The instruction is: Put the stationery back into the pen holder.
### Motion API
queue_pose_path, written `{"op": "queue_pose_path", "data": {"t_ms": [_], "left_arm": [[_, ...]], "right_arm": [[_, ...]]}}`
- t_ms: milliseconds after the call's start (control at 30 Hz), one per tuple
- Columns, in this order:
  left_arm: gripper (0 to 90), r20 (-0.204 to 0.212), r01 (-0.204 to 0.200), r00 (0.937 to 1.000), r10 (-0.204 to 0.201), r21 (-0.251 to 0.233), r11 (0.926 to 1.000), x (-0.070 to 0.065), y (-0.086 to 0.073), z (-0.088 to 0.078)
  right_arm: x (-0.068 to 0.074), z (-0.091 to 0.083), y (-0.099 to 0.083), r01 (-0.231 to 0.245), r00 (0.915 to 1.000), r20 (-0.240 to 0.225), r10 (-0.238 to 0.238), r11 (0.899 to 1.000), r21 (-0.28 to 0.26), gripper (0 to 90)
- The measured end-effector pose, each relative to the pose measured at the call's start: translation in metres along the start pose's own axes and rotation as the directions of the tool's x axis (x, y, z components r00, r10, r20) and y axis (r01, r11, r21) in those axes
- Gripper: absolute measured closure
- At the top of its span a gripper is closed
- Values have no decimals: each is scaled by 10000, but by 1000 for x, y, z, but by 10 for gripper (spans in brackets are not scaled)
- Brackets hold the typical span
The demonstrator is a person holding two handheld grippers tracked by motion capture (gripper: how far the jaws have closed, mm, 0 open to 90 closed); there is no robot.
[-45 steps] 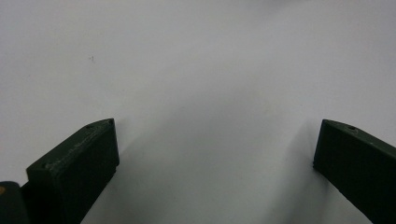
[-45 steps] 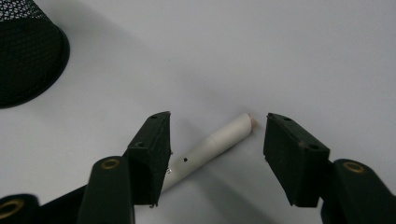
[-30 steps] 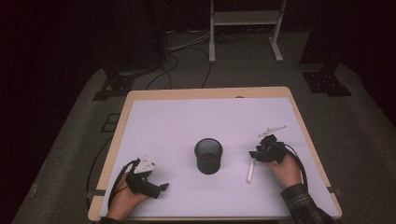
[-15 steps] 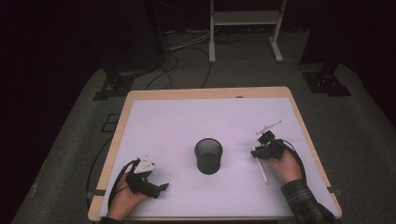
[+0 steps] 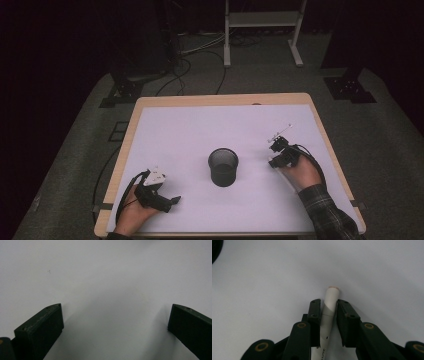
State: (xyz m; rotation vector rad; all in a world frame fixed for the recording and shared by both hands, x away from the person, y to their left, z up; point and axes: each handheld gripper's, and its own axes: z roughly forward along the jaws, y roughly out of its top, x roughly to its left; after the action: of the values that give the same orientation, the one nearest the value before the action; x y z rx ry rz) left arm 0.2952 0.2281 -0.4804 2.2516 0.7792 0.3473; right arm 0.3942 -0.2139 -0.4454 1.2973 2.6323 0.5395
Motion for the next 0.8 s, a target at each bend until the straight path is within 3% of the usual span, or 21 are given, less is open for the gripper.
{"op": "queue_pose_path", "data": {"t_ms": [200,433,733,800], "left_arm": [[0,-1,-2,10000,2,0,10000,0,0,0],[0,1,4,10000,-4,-2,10000,0,0,0],[0,-1,25,10000,-25,-40,10000,0,0,0],[0,-5,29,10000,-29,-51,10000,0,0,0]], "right_arm": [[1,1,8,20,10000,62,-23,9985,541,761],[0,1,9,-23,10000,-39,26,9984,564,779],[-3,-5,0,-162,9992,-361,148,9991,-385,779],[-3,-11,-2,-165,9987,-504,123,9964,-826,779]]}}
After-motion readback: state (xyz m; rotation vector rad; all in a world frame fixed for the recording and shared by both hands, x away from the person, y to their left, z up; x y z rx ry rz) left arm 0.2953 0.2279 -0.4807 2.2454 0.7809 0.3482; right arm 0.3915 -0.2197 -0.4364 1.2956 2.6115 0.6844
